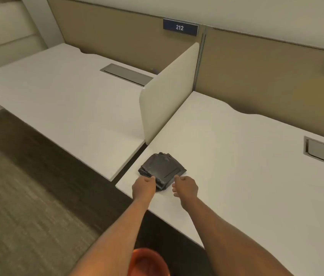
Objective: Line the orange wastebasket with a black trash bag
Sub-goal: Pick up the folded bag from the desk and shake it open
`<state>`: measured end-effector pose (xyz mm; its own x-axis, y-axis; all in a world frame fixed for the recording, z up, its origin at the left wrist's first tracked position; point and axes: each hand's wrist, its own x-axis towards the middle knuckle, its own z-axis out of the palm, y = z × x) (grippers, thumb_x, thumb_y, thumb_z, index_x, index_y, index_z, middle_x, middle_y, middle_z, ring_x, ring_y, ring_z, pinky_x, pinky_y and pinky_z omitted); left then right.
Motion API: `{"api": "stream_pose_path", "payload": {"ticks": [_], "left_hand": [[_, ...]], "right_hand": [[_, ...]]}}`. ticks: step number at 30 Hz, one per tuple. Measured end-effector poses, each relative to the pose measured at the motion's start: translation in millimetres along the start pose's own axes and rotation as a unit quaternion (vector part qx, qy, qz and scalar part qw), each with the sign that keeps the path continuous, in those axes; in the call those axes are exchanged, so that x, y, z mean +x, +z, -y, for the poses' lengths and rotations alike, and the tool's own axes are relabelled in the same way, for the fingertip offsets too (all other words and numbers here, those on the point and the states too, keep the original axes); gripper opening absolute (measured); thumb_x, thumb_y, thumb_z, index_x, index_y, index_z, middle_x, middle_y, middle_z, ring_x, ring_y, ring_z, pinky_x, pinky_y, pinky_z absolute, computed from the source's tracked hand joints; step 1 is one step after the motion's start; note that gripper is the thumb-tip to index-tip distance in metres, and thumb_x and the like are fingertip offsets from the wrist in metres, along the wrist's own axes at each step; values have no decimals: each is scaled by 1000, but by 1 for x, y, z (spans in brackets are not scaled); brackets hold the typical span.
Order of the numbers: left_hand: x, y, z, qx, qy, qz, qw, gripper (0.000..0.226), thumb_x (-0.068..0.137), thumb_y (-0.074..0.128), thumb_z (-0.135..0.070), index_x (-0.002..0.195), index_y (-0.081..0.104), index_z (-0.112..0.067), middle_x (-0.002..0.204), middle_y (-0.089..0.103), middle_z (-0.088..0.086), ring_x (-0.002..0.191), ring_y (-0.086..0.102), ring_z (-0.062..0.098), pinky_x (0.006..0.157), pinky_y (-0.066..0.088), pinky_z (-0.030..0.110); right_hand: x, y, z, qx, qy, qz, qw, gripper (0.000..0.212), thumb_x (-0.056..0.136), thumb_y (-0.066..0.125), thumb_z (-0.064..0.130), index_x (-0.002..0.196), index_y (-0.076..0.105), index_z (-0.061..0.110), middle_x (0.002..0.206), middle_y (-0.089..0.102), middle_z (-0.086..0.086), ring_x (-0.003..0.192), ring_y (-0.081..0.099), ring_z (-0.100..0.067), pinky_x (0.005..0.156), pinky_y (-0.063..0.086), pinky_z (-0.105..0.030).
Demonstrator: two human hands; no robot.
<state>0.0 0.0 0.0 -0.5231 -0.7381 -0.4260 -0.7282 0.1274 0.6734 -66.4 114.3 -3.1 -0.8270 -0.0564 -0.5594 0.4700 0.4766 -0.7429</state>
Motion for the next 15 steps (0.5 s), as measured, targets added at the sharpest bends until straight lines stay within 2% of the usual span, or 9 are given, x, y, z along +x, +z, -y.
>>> {"api": "stream_pose_path", "payload": {"ticks": [3,7,11,15], "left_hand": [[18,9,-5,-59,-70,-9,996,28,100,56,-35,80,62,-16,92,71,11,81,66,25,74,57,39],[34,17,-8,-70,-105,11,992,42,99,58,-43,111,67,-4,103,74,15,91,72,29,73,60,38],[43,25,-8,-65,-134,14,989,50,97,60,-46,121,64,-3,111,74,15,92,74,28,81,63,41],[45,32,-8,-69,-147,21,986,50,97,61,-45,122,64,-2,113,74,16,99,73,30,86,62,44]], "right_hand": [[23,4,3,21,45,6,999,32,95,58,35,81,69,8,71,72,-5,61,70,-19,83,63,-44],[44,11,1,34,90,21,995,36,93,65,41,73,67,11,71,73,-5,61,70,-20,76,64,-40],[56,17,-1,26,116,31,992,40,88,71,46,70,67,11,68,73,-4,60,70,-20,64,61,-34],[62,21,-2,33,139,45,989,37,88,74,41,68,67,10,68,72,-5,59,67,-20,55,53,-31]]}}
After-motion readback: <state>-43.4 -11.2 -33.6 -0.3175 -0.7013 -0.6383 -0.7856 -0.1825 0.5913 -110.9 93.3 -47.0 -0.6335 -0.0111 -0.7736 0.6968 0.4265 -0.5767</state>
